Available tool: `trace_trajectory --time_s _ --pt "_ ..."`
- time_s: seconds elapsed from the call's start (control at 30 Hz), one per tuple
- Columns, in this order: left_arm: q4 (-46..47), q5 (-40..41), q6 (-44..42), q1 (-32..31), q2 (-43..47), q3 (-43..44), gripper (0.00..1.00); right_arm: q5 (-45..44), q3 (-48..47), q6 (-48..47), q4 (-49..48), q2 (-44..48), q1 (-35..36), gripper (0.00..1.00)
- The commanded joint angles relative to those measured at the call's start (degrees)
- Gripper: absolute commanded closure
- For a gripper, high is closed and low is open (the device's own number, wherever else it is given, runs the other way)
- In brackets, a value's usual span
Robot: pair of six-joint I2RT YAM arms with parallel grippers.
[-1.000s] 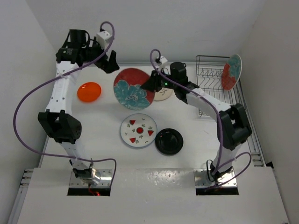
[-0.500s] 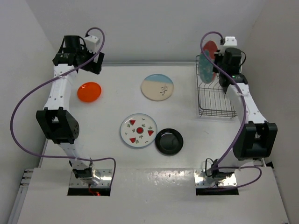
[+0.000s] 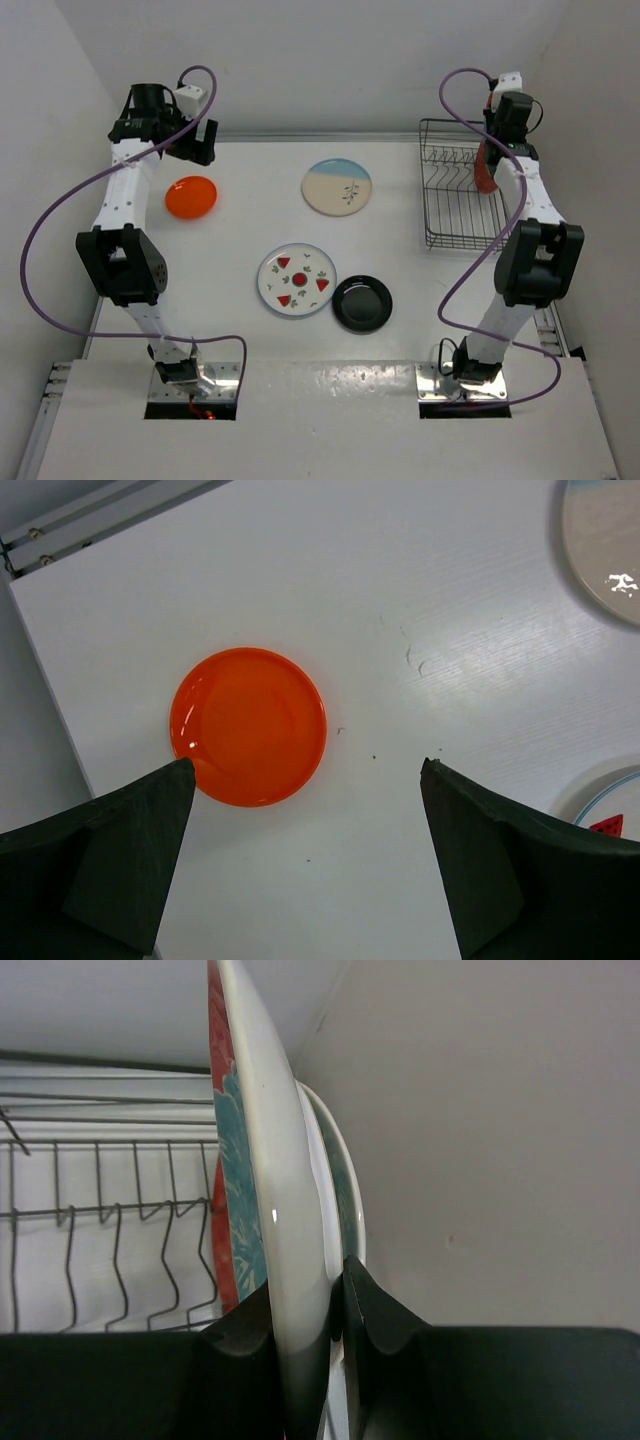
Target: Load the plates into the dish rack
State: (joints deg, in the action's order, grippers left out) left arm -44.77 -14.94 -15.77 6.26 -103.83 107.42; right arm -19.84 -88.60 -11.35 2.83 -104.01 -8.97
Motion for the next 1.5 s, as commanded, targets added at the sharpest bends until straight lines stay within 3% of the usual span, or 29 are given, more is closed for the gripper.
trace_trajectory --time_s 0.0,0.7,0.77,0.8,0.9,1.0,1.13,1.27,1.4,1.43,1.47 --pt "1.27 -2.20 0.13 0.77 -1.02 -0.28 0.00 -3.10 -4.22 -6.40 -14.51 2.05 -0.08 1.00" --pt "1.27 -2.20 -0.40 1.30 0.64 -4.31 0.00 8.41 4.66 18.02 -14.43 -2.96 -3.86 0.99" --pt "1.27 -2.20 -0.40 1.30 1.17 -4.32 0.00 9.90 4.31 18.12 -13.03 -3.04 -4.21 0.82" --pt "1.27 -2.20 -0.40 1.30 1.18 -4.32 0.00 10.86 4.14 17.17 -12.50 -2.78 -4.04 0.49" --pt "1.27 -2.20 -0.40 1.30 1.79 -4.32 0.00 15.35 3.26 14.35 -9.52 -1.47 -3.51 0.30" --pt "1.27 -2.72 -0.40 1.30 2.41 -4.32 0.00 16.14 2.99 14.60 -8.72 1.17 -3.07 0.28" --pt "1.27 -2.73 -1.54 0.77 3.81 -4.85 0.00 17.99 2.47 15.31 -8.46 5.65 -2.02 0.17" --pt "0.74 -1.41 -3.47 0.24 6.53 -7.22 0.00 17.55 0.54 18.02 -5.04 11.79 -0.26 0.15" --pt "-0.57 2.01 -4.97 -0.45 9.17 -11.08 0.00 21.39 0.61 29.16 6.89 16.62 4.30 0.16" --pt "-0.58 3.59 -5.67 -1.33 9.78 -12.13 0.00 23.94 4.80 30.07 8.67 17.16 5.36 0.16" --pt "-1.10 4.12 -5.68 -1.34 10.48 -14.67 0.00 24.57 6.75 30.68 9.38 17.87 11.02 0.16"
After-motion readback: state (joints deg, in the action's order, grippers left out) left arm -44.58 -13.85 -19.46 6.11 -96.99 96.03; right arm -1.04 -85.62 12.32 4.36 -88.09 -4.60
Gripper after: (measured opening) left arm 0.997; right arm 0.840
